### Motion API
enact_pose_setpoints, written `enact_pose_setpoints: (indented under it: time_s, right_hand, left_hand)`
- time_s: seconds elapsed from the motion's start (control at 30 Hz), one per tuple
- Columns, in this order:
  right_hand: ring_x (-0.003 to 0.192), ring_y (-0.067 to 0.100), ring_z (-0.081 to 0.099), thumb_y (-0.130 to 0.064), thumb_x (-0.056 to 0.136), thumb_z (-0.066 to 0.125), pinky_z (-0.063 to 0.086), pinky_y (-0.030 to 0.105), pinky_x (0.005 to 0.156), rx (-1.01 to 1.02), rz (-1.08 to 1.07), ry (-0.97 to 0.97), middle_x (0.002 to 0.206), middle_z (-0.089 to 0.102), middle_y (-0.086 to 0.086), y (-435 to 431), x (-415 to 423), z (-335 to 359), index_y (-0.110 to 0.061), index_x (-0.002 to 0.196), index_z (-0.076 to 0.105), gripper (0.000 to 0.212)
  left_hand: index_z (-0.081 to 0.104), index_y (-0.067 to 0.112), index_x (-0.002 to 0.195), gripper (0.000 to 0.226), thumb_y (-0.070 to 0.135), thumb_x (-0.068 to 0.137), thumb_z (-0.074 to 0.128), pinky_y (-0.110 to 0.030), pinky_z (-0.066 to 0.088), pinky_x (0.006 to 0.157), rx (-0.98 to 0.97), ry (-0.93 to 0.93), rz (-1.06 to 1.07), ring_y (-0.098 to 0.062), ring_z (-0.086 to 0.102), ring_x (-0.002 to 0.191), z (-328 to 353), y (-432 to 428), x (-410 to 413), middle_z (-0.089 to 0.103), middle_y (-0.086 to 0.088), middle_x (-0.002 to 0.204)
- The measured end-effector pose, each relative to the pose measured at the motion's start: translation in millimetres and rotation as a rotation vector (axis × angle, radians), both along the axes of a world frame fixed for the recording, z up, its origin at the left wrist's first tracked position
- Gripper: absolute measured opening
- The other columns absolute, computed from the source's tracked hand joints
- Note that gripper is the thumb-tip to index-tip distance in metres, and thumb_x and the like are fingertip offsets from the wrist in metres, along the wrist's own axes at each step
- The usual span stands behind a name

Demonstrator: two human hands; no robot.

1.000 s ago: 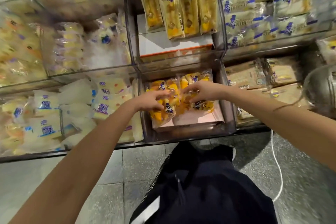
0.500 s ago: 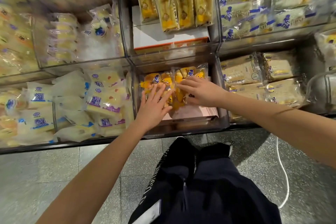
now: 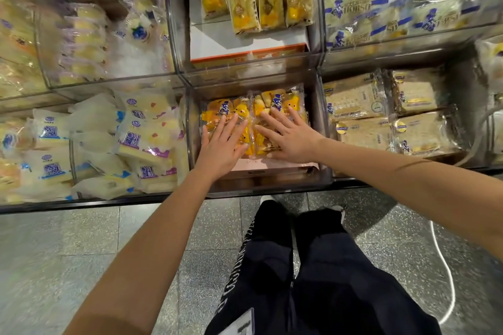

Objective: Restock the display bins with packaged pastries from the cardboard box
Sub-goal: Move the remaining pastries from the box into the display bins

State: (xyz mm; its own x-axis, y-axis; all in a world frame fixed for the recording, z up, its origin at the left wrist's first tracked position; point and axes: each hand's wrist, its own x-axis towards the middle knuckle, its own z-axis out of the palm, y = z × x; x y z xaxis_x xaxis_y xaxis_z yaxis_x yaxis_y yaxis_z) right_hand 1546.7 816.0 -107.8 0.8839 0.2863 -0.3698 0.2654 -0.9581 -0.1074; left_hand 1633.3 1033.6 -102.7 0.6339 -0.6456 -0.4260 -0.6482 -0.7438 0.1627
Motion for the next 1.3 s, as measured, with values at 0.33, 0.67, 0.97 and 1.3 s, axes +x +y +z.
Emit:
enact_pose_setpoints:
  time_s: [0.33,0.67,0.97,1.3]
  right_hand:
    - [0.15,0.026,-0.012,-0.059,0.098,0.032,-0.007,0.043,0.121,0.174,-0.118,-0.006,0.164,-0.004,0.009,-17,18,42,-0.026,0.156,0.014,0.069]
    - [0.149,0.035,0.011,-0.053,0.095,0.042,0.012,0.046,0.122,0.123,-0.525,-0.231,0.16,0.014,0.022,-113,-31,125,-0.013,0.154,0.024,0.073]
    - [0.148,0.036,0.014,-0.042,0.098,0.052,0.015,0.041,0.118,-0.031,-0.971,-0.44,0.16,0.014,0.021,-232,-191,208,-0.02,0.156,0.018,0.071]
    - [0.141,0.038,0.029,-0.043,0.096,0.055,0.025,0.043,0.114,-0.147,-1.489,-0.44,0.154,0.029,0.022,-300,-468,230,-0.018,0.154,0.025,0.07]
  left_hand:
    - [0.017,0.022,0.156,0.059,0.046,0.103,0.032,-0.048,-0.002,0.121,-0.174,-0.067,-0.032,-0.015,0.0,0.151,46,-30,25,0.01,0.003,0.164]
    - [0.021,0.013,0.155,0.061,0.038,0.102,0.04,-0.047,0.016,0.12,-0.307,-0.162,-0.421,-0.026,0.02,0.147,122,-162,52,0.022,-0.009,0.161]
    - [0.023,0.015,0.154,0.062,0.041,0.101,0.044,-0.047,0.019,0.118,-0.379,-0.247,-0.873,-0.03,0.025,0.145,203,-354,-59,0.022,-0.011,0.16]
    - [0.02,0.019,0.155,0.067,0.043,0.099,0.048,-0.046,0.021,0.117,-0.479,-0.212,-1.309,-0.031,0.025,0.144,239,-527,-313,0.022,-0.005,0.161]
